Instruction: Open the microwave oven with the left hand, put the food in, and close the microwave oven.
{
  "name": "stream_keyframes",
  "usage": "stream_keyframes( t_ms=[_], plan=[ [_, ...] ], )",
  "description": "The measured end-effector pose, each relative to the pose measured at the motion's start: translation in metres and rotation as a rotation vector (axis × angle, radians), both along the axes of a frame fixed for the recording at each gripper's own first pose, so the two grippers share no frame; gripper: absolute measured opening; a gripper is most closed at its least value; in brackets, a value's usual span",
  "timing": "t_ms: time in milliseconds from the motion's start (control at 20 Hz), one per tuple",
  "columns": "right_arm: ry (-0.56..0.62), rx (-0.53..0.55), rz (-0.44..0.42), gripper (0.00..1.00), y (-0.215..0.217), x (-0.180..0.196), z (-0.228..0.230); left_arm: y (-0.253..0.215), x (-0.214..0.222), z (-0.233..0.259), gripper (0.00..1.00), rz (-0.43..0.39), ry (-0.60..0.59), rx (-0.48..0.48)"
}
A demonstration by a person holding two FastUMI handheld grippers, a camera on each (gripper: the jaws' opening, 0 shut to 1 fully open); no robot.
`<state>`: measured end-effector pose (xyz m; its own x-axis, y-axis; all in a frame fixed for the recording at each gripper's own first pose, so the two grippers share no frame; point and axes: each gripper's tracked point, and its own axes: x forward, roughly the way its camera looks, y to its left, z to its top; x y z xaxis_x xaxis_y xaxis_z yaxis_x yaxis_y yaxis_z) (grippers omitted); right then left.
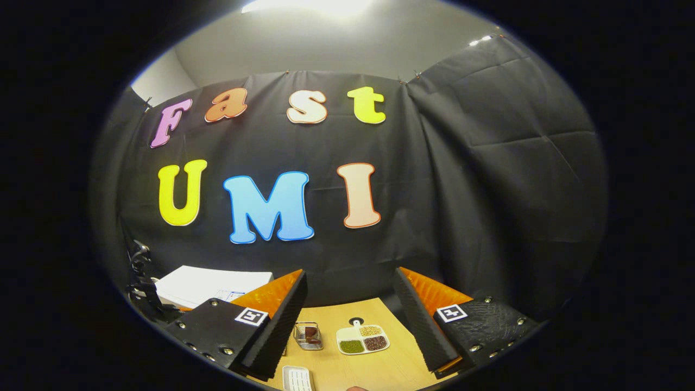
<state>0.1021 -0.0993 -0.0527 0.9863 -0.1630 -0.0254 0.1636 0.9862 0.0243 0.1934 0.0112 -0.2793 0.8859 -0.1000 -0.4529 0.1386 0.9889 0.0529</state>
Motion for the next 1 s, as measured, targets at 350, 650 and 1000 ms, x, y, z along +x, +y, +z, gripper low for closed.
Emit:
stream_keyframes(
  t_ms=[350, 650, 1000],
  plan=[
    [-0.028, -0.014, 0.117, 0.97, 0.070, -0.002, 0.028, 0.055, -0.051, 0.183, 0.94, 0.103, -0.311, 0.064],
    [-0.025, -0.041, 0.184, 0.97, 0.134, -0.018, 0.059, 0.090, -0.112, 0.284, 0.96, 0.158, -0.424, 0.038],
    [-0.057, -0.072, 0.191, 0.97, 0.187, -0.066, 0.078, 0.117, -0.178, 0.332, 0.98, 0.130, -0.516, 0.062]
  ],
)
